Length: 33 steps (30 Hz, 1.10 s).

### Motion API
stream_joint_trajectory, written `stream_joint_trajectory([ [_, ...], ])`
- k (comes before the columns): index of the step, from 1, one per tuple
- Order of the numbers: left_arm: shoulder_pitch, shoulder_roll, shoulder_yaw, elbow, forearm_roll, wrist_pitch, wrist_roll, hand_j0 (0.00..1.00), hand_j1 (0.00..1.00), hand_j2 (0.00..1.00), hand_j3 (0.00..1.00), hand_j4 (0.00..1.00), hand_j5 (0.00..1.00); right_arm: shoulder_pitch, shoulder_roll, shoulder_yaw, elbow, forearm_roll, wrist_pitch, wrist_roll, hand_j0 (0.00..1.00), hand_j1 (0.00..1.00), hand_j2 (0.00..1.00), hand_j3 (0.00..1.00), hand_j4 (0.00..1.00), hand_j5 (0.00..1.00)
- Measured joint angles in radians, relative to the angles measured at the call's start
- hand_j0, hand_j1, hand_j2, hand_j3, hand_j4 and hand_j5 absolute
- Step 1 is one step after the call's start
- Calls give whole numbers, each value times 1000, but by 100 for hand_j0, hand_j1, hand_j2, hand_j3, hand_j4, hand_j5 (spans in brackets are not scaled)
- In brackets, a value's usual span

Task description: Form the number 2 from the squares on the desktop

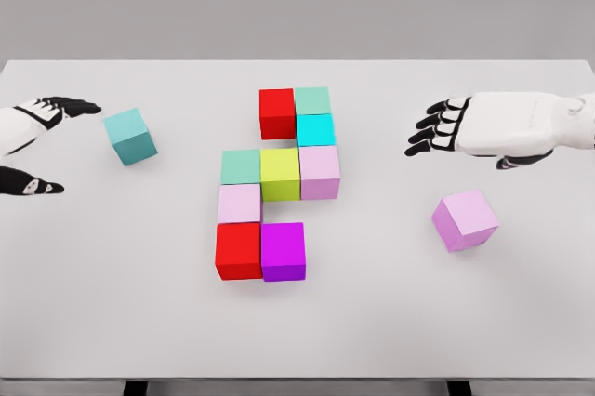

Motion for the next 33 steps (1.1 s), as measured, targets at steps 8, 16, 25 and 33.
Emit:
stream_joint_trajectory([
  [8,-206,17,-201,-100,60,728,-8,100,100,100,100,100,100,3,-2,83,0,84,0,0,100,100,100,100,100,100],
  [16,-311,18,-379,-109,121,1090,-9,100,100,100,100,100,100,1,11,185,0,147,0,0,100,100,100,100,100,100],
  [25,-341,-92,-392,-96,5,1123,-9,97,97,97,97,97,97,11,12,218,0,226,0,0,100,100,100,100,100,100],
  [33,-336,-200,-391,-82,-143,1125,-9,97,97,97,97,97,97,6,18,246,0,294,4,-2,71,71,71,71,71,71],
])
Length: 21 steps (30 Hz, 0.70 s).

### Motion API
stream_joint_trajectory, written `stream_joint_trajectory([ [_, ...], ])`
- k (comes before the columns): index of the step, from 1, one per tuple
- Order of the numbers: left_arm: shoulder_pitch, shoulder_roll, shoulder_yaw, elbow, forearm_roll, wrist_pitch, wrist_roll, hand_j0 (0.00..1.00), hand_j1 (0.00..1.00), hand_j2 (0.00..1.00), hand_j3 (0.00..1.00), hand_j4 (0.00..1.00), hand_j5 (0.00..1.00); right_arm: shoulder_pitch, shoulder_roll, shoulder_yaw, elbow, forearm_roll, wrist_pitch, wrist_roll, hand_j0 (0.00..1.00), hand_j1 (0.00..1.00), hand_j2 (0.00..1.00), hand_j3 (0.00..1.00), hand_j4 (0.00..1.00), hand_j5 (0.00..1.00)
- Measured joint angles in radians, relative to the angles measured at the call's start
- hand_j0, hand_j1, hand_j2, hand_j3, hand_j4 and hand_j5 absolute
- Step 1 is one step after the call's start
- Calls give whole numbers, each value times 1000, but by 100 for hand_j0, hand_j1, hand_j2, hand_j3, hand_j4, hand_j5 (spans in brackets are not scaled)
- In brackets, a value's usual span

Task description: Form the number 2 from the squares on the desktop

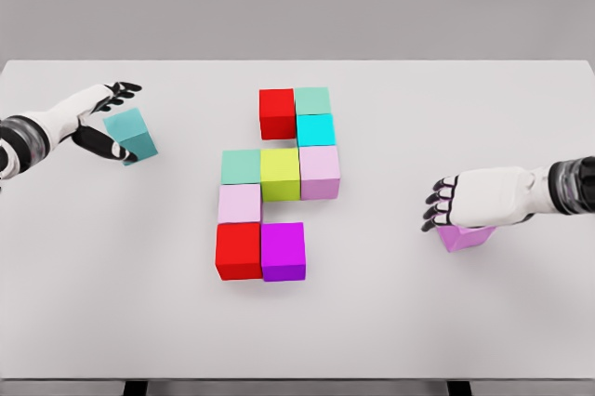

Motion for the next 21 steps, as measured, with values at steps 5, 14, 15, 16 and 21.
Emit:
stream_joint_trajectory([
  [5,-3,-29,3,7,-39,0,0,97,97,97,97,97,97,-2,10,-3,1,8,-2,1,52,52,52,52,52,52],
  [14,-17,-36,11,68,-50,0,0,97,97,97,97,97,97,-2,57,-71,4,-116,-3,3,53,53,53,53,53,53],
  [15,-17,-37,11,73,-51,0,0,97,97,97,97,97,97,-2,66,-78,3,-141,-3,3,53,53,53,53,53,53],
  [16,-17,-37,11,76,-51,0,0,97,97,97,97,97,97,-2,78,-83,3,-158,-3,3,53,53,53,53,53,53],
  [21,-17,-40,12,93,-51,0,0,97,97,97,97,97,97,12,138,-91,2,-200,-4,3,55,55,55,55,55,55],
])
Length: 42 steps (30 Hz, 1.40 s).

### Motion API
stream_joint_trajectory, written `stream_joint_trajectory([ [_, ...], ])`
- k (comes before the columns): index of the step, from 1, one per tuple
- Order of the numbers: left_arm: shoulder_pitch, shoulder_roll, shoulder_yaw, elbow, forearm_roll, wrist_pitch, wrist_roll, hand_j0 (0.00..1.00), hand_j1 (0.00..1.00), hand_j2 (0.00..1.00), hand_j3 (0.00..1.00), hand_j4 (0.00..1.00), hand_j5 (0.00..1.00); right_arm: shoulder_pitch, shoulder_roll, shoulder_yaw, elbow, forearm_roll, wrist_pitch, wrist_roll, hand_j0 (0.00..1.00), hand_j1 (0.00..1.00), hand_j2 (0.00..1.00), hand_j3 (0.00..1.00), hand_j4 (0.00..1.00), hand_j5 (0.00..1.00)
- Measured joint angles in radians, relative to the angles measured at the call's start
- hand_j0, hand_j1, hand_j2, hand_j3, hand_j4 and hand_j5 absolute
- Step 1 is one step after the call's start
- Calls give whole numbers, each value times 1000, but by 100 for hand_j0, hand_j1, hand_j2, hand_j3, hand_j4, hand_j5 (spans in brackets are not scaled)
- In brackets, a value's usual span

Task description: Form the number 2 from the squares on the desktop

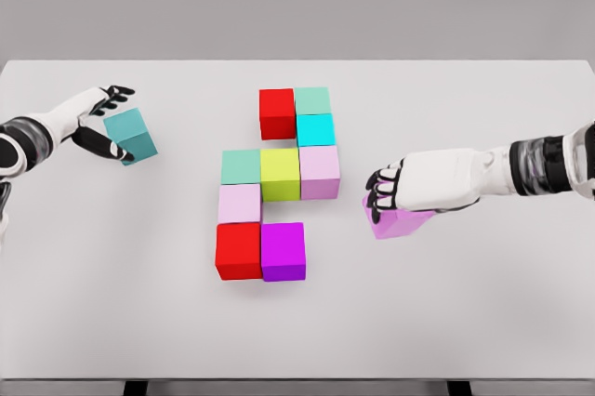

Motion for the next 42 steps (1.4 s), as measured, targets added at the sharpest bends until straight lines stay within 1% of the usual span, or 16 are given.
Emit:
stream_joint_trajectory([
  [5,0,-2,1,31,0,0,0,97,97,97,97,97,97,26,71,4,-1,-11,0,0,55,55,55,55,55,55],
  [9,-2,-9,1,52,0,0,0,97,97,97,97,97,97,29,91,3,-1,-47,0,0,55,55,55,55,55,55],
  [11,-2,-13,1,56,0,0,0,97,97,97,97,97,97,31,93,3,-1,-62,0,0,57,57,57,57,57,57],
  [12,-11,-14,0,57,0,0,0,97,97,97,97,97,97,32,94,2,-1,-67,0,0,58,58,58,58,58,58],
  [17,-29,-27,-3,75,-3,0,0,97,97,97,97,97,97,43,91,2,0,-82,0,-1,57,57,57,57,57,57],
  [24,-35,-43,-8,111,-6,0,0,97,97,97,97,97,97,63,85,1,0,-91,-1,-1,58,58,58,58,58,58],
  [33,-46,-62,-9,155,-10,-6,2,97,97,97,97,97,97,75,82,-1,0,-158,-1,-1,58,58,58,58,58,58],
  [36,-45,-66,-8,160,-24,-17,5,97,97,97,97,97,97,75,82,-2,1,-190,0,-1,58,58,58,58,58,58],
  [38,-46,-68,-8,161,-26,-18,6,89,89,89,89,89,89,75,82,-3,1,-201,0,-1,58,58,58,58,58,58],
  [40,-46,-69,-8,162,-29,-20,6,78,78,78,78,78,78,75,83,-3,0,-207,8,-1,58,58,58,58,58,58],
  [42,-46,-69,-7,163,-32,-22,7,69,69,69,69,69,69,75,85,-3,0,-211,41,-1,59,59,59,59,59,59],
])
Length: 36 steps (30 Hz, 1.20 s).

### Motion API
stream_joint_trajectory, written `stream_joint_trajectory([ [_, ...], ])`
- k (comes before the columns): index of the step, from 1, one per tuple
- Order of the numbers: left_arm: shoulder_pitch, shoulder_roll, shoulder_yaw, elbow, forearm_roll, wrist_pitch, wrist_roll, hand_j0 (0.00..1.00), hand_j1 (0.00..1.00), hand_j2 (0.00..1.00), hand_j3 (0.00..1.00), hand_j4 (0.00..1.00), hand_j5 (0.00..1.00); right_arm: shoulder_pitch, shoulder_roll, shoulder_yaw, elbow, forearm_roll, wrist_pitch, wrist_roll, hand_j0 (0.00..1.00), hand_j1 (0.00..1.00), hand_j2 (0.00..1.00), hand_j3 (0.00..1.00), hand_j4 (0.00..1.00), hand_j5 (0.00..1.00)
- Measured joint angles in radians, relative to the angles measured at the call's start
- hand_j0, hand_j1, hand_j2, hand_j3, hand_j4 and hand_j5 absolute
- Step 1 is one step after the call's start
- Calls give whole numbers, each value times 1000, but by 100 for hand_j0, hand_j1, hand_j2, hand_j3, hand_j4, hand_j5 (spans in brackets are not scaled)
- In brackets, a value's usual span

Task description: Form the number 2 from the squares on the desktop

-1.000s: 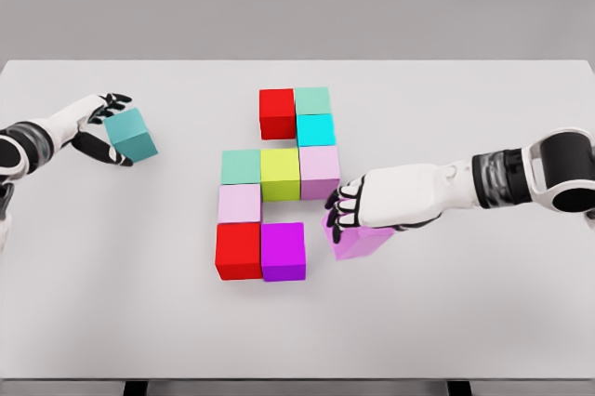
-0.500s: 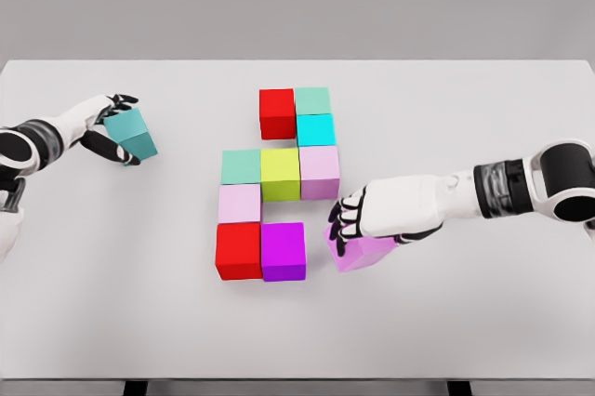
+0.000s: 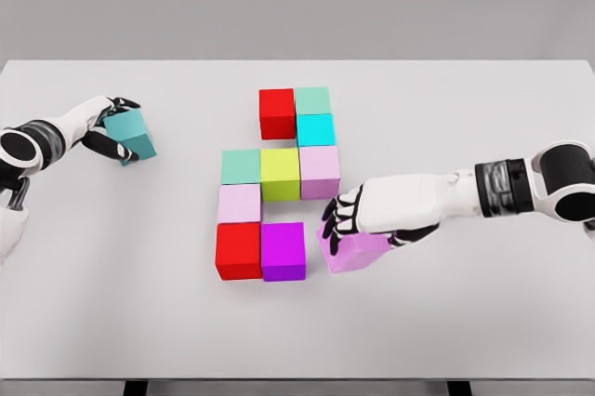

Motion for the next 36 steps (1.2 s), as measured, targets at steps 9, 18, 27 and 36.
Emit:
stream_joint_trajectory([
  [9,0,-3,3,0,1,0,-4,55,55,55,55,55,55,21,6,3,0,-4,175,0,61,61,61,61,61,61],
  [18,-29,-27,-6,-4,24,19,-7,45,45,45,45,45,45,25,12,6,-1,-4,172,0,61,61,61,61,61,61],
  [27,-80,-116,-7,-2,-64,21,-8,42,42,42,42,42,42,32,42,7,0,-5,201,0,62,62,62,62,62,62],
  [36,-107,-181,-37,0,-137,21,-9,41,41,41,41,41,41,38,44,8,-1,-5,193,0,66,66,66,66,66,66],
])
